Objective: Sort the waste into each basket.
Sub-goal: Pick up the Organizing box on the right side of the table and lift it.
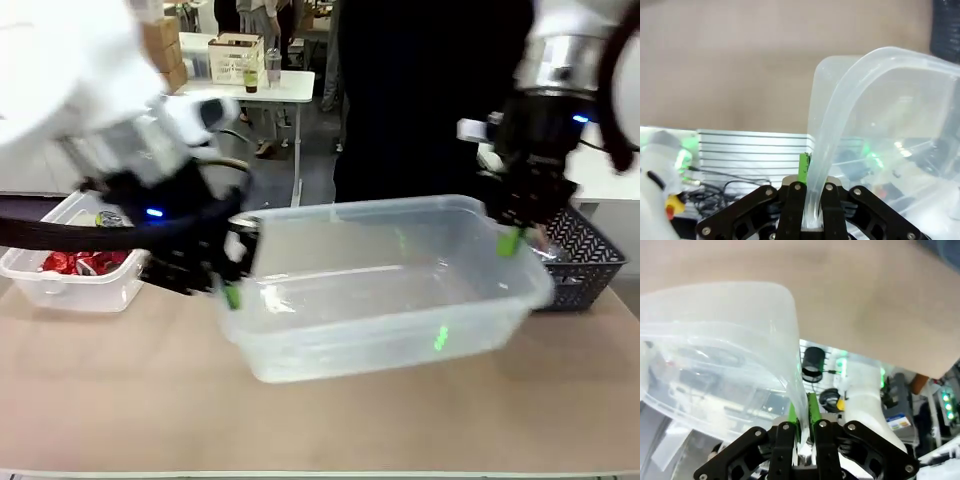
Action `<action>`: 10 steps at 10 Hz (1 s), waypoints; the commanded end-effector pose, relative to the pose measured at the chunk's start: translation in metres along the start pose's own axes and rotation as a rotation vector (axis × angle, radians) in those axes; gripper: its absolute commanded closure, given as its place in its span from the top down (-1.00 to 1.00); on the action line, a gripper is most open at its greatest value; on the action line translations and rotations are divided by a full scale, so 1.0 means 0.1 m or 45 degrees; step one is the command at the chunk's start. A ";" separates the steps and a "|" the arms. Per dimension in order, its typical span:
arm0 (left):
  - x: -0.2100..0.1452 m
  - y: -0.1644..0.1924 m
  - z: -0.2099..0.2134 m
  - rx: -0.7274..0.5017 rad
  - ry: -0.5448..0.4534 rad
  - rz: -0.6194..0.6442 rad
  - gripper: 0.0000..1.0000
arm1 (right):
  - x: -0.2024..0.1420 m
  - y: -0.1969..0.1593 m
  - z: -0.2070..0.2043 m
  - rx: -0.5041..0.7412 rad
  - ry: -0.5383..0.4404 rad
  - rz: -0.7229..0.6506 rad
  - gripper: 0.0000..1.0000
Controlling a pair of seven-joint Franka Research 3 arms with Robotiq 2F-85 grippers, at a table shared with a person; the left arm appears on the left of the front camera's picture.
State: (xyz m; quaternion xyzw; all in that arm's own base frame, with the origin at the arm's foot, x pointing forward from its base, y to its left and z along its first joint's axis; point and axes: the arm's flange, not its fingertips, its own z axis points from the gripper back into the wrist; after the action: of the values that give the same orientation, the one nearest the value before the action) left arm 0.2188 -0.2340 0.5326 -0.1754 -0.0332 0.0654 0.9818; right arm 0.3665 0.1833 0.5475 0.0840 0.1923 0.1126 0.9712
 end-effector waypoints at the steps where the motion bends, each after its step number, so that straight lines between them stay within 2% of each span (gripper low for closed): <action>1: 0.38 0.61 0.10 0.156 0.006 0.024 -1.00 | 0.15 -0.48 0.04 -0.111 0.084 -0.052 -1.00; 2: 0.62 0.65 0.08 0.157 -0.001 0.056 -1.00 | 0.12 -0.47 -0.08 -0.084 0.102 -0.045 -1.00; 3: 0.85 0.61 0.00 0.192 0.047 0.017 -1.00 | 0.06 -0.48 -0.18 -0.064 0.099 -0.050 -1.00; 5: 1.23 0.35 -0.16 0.269 0.135 -0.107 -1.00 | -0.03 -0.51 -0.29 -0.029 0.070 -0.082 -1.00; 6: 1.30 0.23 -0.23 0.266 0.153 -0.193 -1.00 | 0.01 -0.55 -0.33 0.020 0.049 -0.144 -1.00; 7: 1.28 0.18 -0.29 0.248 0.179 -0.225 -1.00 | 0.20 0.01 -0.30 0.080 0.057 -0.029 -1.00; 8: 1.03 0.00 -0.34 0.103 0.177 -0.117 -1.00 | 0.20 0.01 -0.30 0.080 0.057 -0.029 -1.00; 10: 1.03 0.00 -0.34 0.103 0.177 -0.117 -1.00 | 0.20 0.01 -0.30 0.080 0.057 -0.029 -1.00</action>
State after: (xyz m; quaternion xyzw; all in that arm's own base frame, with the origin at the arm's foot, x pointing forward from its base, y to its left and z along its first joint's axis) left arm 0.3316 -0.2385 0.5054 -0.1290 0.0334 -0.0086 0.9910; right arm 0.3734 0.1920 0.5073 0.1135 0.2115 0.0866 0.9669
